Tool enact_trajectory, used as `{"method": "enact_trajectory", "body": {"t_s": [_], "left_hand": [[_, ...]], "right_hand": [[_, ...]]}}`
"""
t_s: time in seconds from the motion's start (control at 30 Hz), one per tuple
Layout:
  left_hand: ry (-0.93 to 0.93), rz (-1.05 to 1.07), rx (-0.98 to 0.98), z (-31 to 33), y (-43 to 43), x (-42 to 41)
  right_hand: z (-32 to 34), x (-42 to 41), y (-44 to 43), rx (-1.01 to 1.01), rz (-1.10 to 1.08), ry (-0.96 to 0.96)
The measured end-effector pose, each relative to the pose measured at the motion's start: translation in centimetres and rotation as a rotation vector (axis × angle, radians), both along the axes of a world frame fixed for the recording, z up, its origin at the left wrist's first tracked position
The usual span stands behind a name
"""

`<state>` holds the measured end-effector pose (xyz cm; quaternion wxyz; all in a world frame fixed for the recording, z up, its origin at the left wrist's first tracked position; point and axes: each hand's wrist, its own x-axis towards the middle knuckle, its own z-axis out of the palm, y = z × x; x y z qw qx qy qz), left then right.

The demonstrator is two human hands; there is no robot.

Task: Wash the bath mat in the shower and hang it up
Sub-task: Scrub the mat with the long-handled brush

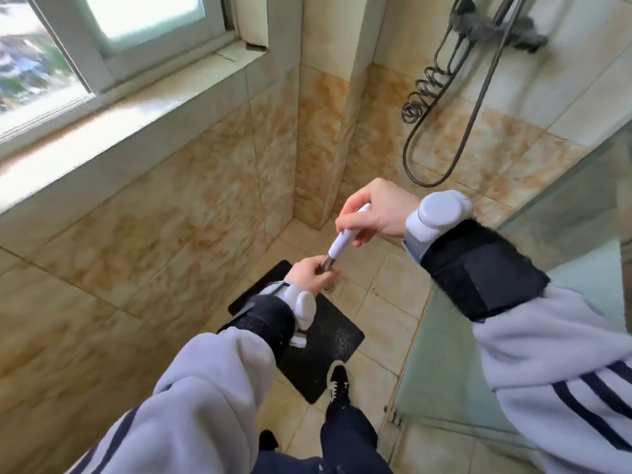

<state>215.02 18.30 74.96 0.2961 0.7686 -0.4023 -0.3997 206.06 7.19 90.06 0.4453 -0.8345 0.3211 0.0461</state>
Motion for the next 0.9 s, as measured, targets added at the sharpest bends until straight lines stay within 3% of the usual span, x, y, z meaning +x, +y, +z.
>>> {"method": "enact_trajectory", "body": {"t_s": [0.07, 0.23, 0.37, 0.53, 0.7, 0.9], "left_hand": [[-0.021, 0.039, 0.018, -0.2, -1.5, 1.3], [0.000, 0.228, 0.209, -1.1, -6.5, 3.5], [-0.002, 0.339, 0.268, -2.1, -8.6, 3.9], [-0.028, 0.459, 0.263, -3.6, -9.9, 3.6], [-0.004, 0.529, 0.276, -4.9, -10.9, 3.0], [-0.044, 0.424, 0.314, -7.3, -11.5, 1.5]], "right_hand": [[0.3, 1.7, -1.8, -0.102, 0.098, -0.013], [-0.3, 6.9, -5.6, -0.871, 0.782, 0.367], [-2.5, 8.7, -7.6, -1.107, 1.178, 0.489], [-4.7, 10.3, -9.7, -1.102, 1.253, 0.491], [-5.8, 12.0, -10.5, -0.897, 1.191, 0.621], [-9.7, 10.1, -11.0, -0.751, 1.034, 0.748]]}}
